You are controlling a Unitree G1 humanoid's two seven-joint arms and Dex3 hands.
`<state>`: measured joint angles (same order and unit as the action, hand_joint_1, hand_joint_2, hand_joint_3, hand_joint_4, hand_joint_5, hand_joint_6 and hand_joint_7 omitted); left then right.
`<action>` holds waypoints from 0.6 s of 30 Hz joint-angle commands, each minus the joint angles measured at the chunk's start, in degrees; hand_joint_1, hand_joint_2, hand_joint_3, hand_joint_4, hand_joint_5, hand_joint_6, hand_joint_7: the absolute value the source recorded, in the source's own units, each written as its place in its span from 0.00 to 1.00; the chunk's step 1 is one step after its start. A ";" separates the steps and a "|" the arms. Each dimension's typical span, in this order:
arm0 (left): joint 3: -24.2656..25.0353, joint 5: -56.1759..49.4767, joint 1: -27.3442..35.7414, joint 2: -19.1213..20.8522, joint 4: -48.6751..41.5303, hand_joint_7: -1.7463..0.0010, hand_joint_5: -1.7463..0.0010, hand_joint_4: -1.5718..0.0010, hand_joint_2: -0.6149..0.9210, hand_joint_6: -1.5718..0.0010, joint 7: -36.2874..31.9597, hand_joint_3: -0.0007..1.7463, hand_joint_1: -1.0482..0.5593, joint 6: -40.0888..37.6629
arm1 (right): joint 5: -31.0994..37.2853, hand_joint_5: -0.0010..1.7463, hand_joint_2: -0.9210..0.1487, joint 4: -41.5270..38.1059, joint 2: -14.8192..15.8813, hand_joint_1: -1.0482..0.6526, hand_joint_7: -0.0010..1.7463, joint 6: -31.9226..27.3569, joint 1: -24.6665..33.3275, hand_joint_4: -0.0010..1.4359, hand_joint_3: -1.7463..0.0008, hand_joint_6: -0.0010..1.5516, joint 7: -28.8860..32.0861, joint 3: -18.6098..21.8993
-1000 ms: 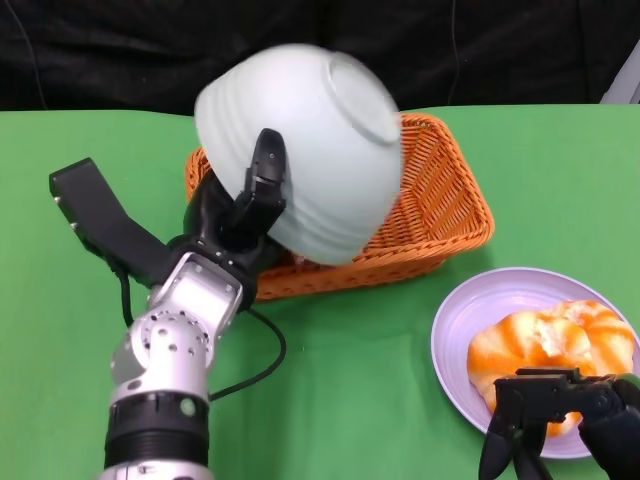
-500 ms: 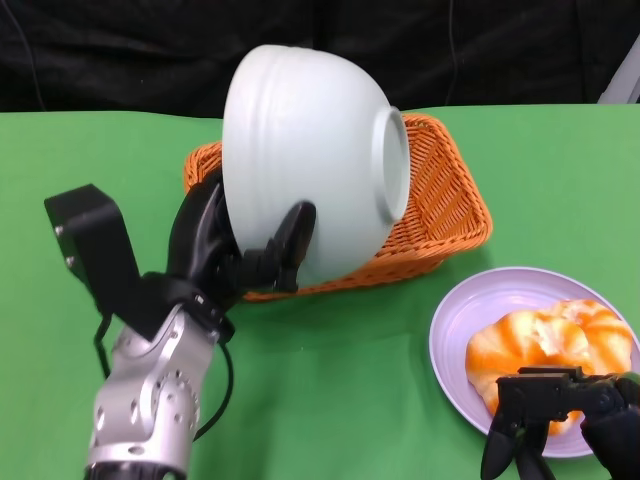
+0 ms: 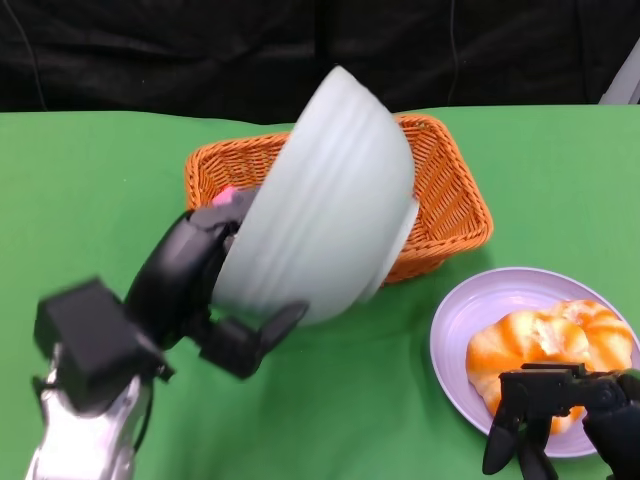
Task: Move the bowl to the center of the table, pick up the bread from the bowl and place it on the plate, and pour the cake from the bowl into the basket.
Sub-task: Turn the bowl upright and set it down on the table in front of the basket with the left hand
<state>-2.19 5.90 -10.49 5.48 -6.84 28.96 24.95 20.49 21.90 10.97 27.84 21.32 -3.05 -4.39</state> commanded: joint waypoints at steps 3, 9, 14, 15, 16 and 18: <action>-1.00 -5.59 2.75 4.84 0.03 0.03 0.00 0.33 0.59 0.42 -0.44 0.91 0.61 10.57 | -0.92 0.97 0.86 -0.07 0.34 0.75 0.78 0.73 -0.23 0.76 0.00 0.66 0.57 0.57; -1.27 -14.09 5.39 10.74 0.14 0.00 0.00 0.36 0.53 0.46 -2.24 0.97 0.59 19.86 | -0.93 0.97 0.85 0.24 0.31 0.75 0.78 0.40 -0.18 0.76 0.00 0.66 0.56 0.64; -1.06 -26.68 5.20 14.56 -1.92 0.00 0.00 0.37 0.60 0.48 -8.20 0.85 0.57 28.41 | -1.14 0.97 0.86 -0.07 0.21 0.75 0.78 0.74 -0.10 0.76 0.00 0.66 0.79 0.75; -1.18 -28.12 5.08 14.89 -2.36 0.00 0.00 0.37 0.60 0.49 -9.43 0.84 0.58 29.31 | -1.19 0.97 0.86 -0.06 0.22 0.75 0.78 0.71 -0.09 0.76 0.00 0.66 0.77 0.75; -1.04 -31.20 4.90 15.30 -2.76 0.00 0.00 0.37 0.61 0.49 -11.42 0.82 0.58 30.47 | -1.09 0.97 0.86 0.15 0.17 0.75 0.78 0.46 0.00 0.76 0.00 0.66 0.78 0.80; -0.82 -36.65 4.53 16.01 -3.29 0.00 0.00 0.38 0.61 0.50 -15.22 0.78 0.59 31.98 | -0.98 0.97 0.85 0.35 0.10 0.76 0.78 0.21 0.10 0.75 0.00 0.66 0.85 0.85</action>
<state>-3.73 -27.98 -5.16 20.21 -9.83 16.76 55.54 20.22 21.81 10.95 27.94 21.08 -2.75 -4.17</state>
